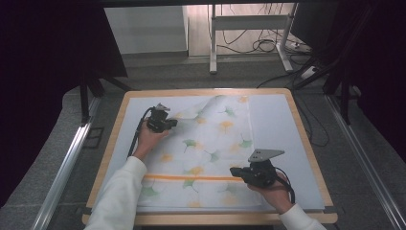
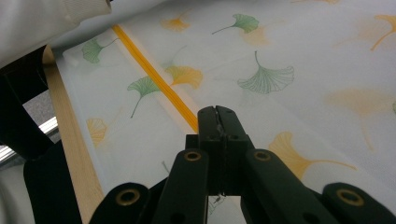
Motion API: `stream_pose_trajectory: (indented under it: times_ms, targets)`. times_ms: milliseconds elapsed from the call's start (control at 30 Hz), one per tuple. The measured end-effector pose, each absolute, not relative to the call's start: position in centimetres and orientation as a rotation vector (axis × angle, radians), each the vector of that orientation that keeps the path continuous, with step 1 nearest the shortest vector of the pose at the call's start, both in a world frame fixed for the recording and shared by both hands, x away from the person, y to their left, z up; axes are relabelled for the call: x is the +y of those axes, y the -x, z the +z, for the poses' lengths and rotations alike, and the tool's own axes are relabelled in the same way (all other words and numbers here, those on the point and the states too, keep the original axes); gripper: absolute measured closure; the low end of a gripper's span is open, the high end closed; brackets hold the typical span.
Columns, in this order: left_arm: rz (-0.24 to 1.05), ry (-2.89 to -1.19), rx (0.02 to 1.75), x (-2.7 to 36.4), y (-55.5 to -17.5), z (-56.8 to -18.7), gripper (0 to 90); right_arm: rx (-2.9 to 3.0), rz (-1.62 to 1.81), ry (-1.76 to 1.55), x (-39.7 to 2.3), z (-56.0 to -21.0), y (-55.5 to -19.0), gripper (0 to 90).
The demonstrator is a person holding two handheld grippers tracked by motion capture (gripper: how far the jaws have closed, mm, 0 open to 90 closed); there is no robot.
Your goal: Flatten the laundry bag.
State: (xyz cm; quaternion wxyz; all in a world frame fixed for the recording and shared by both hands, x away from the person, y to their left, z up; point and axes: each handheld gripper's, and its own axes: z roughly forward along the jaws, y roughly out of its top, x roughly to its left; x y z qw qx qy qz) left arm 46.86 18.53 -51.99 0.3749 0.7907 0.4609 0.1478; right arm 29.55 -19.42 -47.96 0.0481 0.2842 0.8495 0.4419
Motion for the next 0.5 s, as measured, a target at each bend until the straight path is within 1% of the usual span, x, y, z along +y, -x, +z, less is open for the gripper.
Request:
stream_pose_trajectory:
  times_ms: [233, 500]
  targets:
    - [0.404, -1.996, 1.265, 20.2, -48.4, -51.7, 90.0, 2.605, 1.32, -0.845, -19.2, -48.1, -29.4, 89.3]
    - [0.411, -2.008, 1.276, 21.0, -47.8, -51.7, 90.0, 2.61, 1.309, -0.853, -19.3, -48.1, -29.5, 89.3]
